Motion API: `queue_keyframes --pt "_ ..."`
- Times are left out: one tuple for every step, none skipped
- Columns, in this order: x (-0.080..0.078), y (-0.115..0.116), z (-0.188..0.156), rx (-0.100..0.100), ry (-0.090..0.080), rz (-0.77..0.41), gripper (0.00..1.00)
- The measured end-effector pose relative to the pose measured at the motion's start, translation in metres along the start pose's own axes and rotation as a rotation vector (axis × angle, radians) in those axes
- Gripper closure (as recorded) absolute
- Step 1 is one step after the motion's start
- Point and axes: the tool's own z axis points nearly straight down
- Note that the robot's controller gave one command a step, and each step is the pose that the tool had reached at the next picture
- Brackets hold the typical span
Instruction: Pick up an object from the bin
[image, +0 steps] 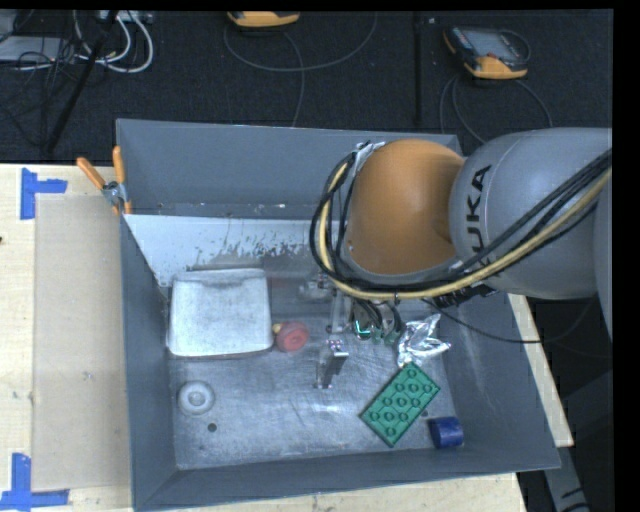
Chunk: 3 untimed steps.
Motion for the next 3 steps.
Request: queue_keyframes --pt "-0.042 -0.005 0.112 -0.001 -0.013 -0.090 0.00" --pt "-0.046 -0.004 0.105 -0.004 -0.029 -0.086 1.00" --pt "-0.019 0.023 -0.033 -0.001 -0.016 -0.105 1.00"
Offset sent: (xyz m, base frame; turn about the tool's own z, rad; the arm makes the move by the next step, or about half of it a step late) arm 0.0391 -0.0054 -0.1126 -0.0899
